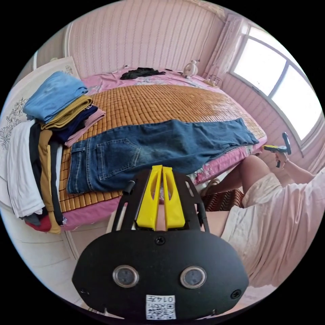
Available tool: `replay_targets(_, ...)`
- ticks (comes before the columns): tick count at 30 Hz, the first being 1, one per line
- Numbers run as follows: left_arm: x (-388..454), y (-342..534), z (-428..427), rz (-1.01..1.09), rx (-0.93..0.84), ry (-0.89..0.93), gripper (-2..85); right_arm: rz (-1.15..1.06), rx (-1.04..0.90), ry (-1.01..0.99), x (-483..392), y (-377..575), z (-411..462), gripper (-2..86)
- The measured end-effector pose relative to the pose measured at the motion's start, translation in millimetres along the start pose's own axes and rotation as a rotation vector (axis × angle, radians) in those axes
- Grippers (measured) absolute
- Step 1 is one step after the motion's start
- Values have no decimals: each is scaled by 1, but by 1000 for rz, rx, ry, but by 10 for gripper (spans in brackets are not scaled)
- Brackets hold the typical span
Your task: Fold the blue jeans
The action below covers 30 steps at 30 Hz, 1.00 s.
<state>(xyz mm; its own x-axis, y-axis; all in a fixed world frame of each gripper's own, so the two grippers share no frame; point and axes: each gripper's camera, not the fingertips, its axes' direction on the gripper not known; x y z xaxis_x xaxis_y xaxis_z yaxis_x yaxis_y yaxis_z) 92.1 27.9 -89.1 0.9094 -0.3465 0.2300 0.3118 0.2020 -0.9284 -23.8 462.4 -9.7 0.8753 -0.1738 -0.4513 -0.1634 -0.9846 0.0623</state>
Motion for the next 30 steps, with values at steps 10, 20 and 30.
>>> replay_targets(10, 97, -12, 47, 121, -16, 115, 52, -277, 77, -100, -107, -36, -25, 11)
replay_targets(20, 170, -50, 107, 188, -1, 172, 78, -606, 110, -267, -279, -108, -10, 76)
replay_targets(30, 206, -52, 165, 188, -24, 105, -6, -676, -69, -125, -391, -153, 43, -5)
